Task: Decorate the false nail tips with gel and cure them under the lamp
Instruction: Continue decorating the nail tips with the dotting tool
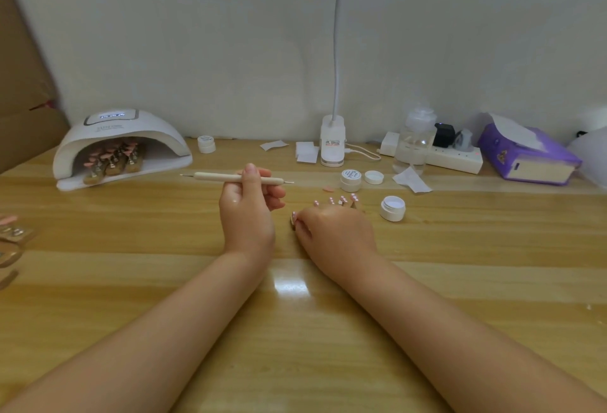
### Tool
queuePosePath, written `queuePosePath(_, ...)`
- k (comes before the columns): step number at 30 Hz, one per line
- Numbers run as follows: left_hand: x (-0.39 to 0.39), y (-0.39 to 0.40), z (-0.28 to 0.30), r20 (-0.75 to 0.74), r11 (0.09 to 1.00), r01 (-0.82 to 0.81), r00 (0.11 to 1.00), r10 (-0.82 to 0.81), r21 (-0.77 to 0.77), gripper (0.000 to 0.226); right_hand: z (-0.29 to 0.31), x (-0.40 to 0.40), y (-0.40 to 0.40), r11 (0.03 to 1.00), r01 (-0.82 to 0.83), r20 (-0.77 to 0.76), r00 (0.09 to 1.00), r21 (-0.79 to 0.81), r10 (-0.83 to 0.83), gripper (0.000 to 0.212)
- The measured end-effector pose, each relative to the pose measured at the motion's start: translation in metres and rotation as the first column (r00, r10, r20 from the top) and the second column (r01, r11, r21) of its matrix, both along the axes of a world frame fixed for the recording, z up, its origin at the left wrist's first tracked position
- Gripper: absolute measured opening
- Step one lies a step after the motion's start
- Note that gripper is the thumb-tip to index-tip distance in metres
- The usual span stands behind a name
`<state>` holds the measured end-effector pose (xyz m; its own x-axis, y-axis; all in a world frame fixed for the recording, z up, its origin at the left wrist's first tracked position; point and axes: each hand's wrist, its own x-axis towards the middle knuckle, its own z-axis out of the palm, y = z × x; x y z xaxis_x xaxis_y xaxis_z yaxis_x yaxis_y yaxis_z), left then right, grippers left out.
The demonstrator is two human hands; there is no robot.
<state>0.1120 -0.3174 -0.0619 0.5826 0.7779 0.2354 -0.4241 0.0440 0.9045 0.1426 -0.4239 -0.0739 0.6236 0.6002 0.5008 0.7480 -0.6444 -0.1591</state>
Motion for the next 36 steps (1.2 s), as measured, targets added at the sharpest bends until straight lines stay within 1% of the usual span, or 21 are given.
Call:
queuePosePath(2,-0.001,0.000,0.001,-0.001,1.000,0.001,1.000,-0.001,0.026,0.029,0.005,-0.001,-0.006,0.998,0.007,-0.046,0.999,0.065,-0.004,0.033)
queuePosePath(4,-0.002,-0.002,0.002,0.009,0.997,0.008,1.000,-0.009,0.076,0.028,0.014,0.000,-0.015,0.978,0.010,-0.112,0.994,0.206,0.013,0.023)
queuePosePath(7,-0.006,-0.008,0.001,0.035,0.977,0.036,0.998,-0.045,0.211,0.026,0.025,0.005,-0.031,0.934,-0.008,-0.203,0.975,0.357,0.086,0.012)
queuePosePath(10,-0.010,-0.015,-0.001,0.052,0.935,0.082,0.993,-0.106,0.344,0.021,0.022,0.008,-0.046,0.903,-0.041,-0.230,0.961,0.427,0.152,0.009)
queuePosePath(13,-0.013,-0.022,-0.004,0.041,0.901,0.111,0.989,-0.140,0.419,0.019,0.010,0.009,-0.054,0.878,-0.031,-0.263,0.948,0.478,0.177,0.006)
queuePosePath(16,-0.015,-0.025,-0.007,0.022,0.847,0.136,0.985,-0.171,0.513,0.020,0.004,0.011,-0.054,0.850,-0.037,-0.263,0.943,0.525,0.204,0.003)
queuePosePath(20,-0.017,-0.026,-0.007,-0.001,0.791,0.131,0.987,-0.163,0.597,0.020,0.000,0.013,-0.051,0.851,-0.054,-0.260,0.940,0.522,0.220,0.005)
queuePosePath(27,-0.016,-0.026,-0.008,-0.044,0.774,0.144,0.988,-0.149,0.616,0.021,-0.002,0.014,-0.050,0.847,-0.070,-0.216,0.953,0.526,0.213,0.007)
queuePosePath(36,-0.017,-0.027,-0.006,-0.038,0.758,0.137,0.989,-0.146,0.638,0.021,0.000,0.013,-0.050,0.847,-0.077,-0.207,0.954,0.525,0.216,0.006)
